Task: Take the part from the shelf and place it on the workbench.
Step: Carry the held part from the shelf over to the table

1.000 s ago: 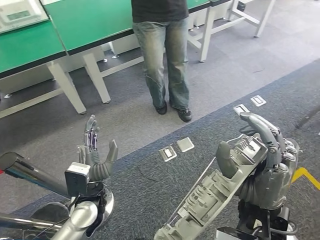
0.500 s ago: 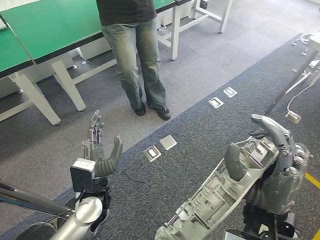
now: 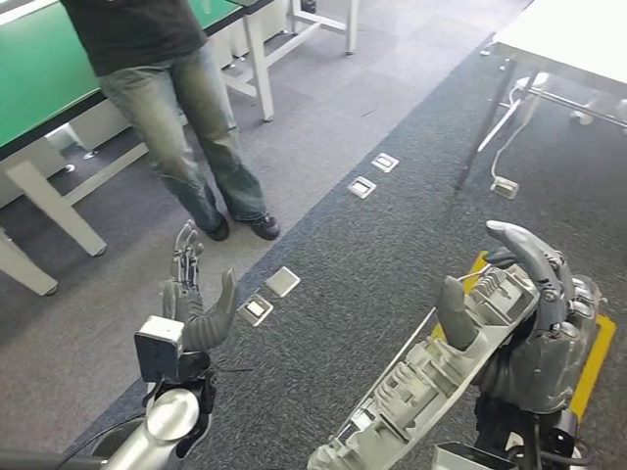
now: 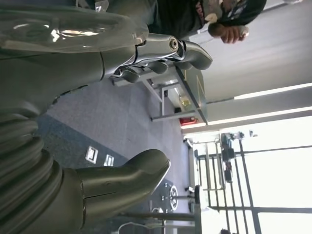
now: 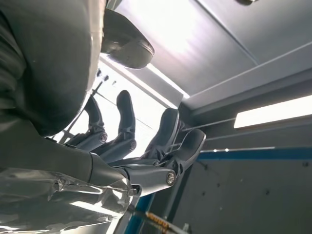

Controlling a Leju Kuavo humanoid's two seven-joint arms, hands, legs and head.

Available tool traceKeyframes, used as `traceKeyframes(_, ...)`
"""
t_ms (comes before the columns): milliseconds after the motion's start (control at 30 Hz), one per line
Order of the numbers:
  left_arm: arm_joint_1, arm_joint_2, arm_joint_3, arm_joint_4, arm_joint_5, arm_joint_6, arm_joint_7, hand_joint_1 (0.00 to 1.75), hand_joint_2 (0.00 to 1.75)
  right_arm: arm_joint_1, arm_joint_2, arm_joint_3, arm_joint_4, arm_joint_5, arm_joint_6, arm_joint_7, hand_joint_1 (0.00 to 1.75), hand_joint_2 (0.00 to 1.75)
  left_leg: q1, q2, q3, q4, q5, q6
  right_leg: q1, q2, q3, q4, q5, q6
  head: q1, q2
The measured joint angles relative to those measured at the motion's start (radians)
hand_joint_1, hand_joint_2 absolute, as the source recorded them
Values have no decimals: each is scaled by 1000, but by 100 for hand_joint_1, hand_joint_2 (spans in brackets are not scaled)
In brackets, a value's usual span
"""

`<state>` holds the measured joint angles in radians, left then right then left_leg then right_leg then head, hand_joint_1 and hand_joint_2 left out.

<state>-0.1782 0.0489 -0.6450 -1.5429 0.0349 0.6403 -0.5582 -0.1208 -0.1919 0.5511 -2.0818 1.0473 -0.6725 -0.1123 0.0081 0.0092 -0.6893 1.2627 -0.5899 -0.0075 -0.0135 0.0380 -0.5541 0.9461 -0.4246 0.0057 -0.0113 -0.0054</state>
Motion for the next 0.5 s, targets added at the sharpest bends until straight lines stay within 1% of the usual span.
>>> traceKeyframes(33, 1, 0, 0, 3, 4, -3, -2, 0, 175, 1, 0, -1, 0, 2, 0, 0, 175, 175, 0, -3, -3, -8, 19, 4, 2, 15, 0, 0, 0, 0, -4, 0)
traceKeyframes(67, 1, 0, 0, 5, 8, -6, -4, 0, 175, 2, 0, -1, 0, 3, 0, 0, 175, 175, -1, -9, 16, -58, 55, 10, 3, 29, 1, 0, 1, 0, -7, 0)
traceKeyframes(100, -1, 0, 0, 6, 11, -8, -5, 0, 175, 3, 0, -1, 0, 5, 0, -1, 175, 175, -2, -25, 48, -133, 98, 17, 3, 43, 1, 0, 1, 0, -11, 0)
traceKeyframes(133, -1, 1, 0, 6, 13, -9, -5, 0, 175, 3, 0, -2, 0, 7, 0, -1, 175, 175, -2, -48, 81, -207, 130, 24, 5, 56, 0, 1, 1, 1, -13, 0)
traceKeyframes(167, -2, 1, 1, 6, 14, -9, -5, 0, 175, 3, 0, -2, 0, 9, 0, -2, 175, 175, -2, -64, 106, -264, 152, 28, 5, 68, -2, 2, 2, 3, -15, 0)
traceKeyframes(200, -2, 1, 1, 6, 14, -8, -5, 0, 175, 4, 0, -2, 0, 10, 0, -2, 175, 175, -4, -76, 120, -296, 160, 30, 3, 78, -4, 3, 3, 7, -15, 0)
traceKeyframes(233, -2, 2, 1, 6, 14, -7, -4, 0, 175, 4, 0, -2, 0, 9, 0, -2, 175, 175, -6, -74, 123, -305, 160, 30, 1, 88, -7, 2, 5, 12, -15, 0)
traceKeyframes(267, -3, 2, 1, 6, 13, -6, -3, 0, 175, 4, 0, -3, 0, 6, 0, -2, 175, 175, -6, -62, 125, -309, 162, 31, 0, 97, -12, 0, 6, 18, -14, 0)
traceKeyframes(300, -4, 1, 1, 6, 14, -5, -2, 0, 175, 3, 0, -3, 0, 3, 0, -3, 175, 175, -4, -51, 128, -315, 164, 34, 0, 90, -16, 3, 4, 24, -14, 0)
traceKeyframes(333, -4, 0, 1, 6, 14, -4, -1, 0, 175, 2, 0, -3, 0, 0, 0, -5, 175, 175, -2, -39, 131, -321, 167, 37, 2, 67, -25, 17, -7, 28, -10, 0)
traceKeyframes(367, -5, 0, 1, 6, 14, -4, 0, 0, 175, -1, 0, -4, 1, -3, 0, -6, 175, 175, 0, -26, 134, -327, 169, 41, 3, 37, -43, 51, -30, 33, -3, 0)
traceKeyframes(400, -4, 0, 1, 6, 15, -5, 0, 0, 175, -3, 0, -4, 1, -3, 0, -7, 175, 175, 0, -13, 135, -330, 169, 44, 2, 3, -67, 108, -61, 36, 6, 0)
traceKeyframes(433, -3, 0, 1, 6, 16, -7, 0, 0, 175, -5, 0, -4, 1, -3, 0, -8, 175, 175, 0, -2, 135, -330, 168, 46, 1, -18, -99, 179, -96, 39, 14, 0)
traceKeyframes(467, -3, 0, 1, 7, 18, -9, 1, 0, 175, -5, 0, -4, 1, -2, 0, -8, 175, 175, -1, 12, 135, -330, 167, 47, -3, -26, -130, 247, -122, 44, 20, 0)
traceKeyframes(500, -2, 0, 1, 8, 19, -10, 2, 0, 175, -5, 0, -4, 2, -2, 0, -8, 175, 175, -1, 24, 135, -329, 166, 46, -6, -29, -149, 290, -132, 48, 25, 0)
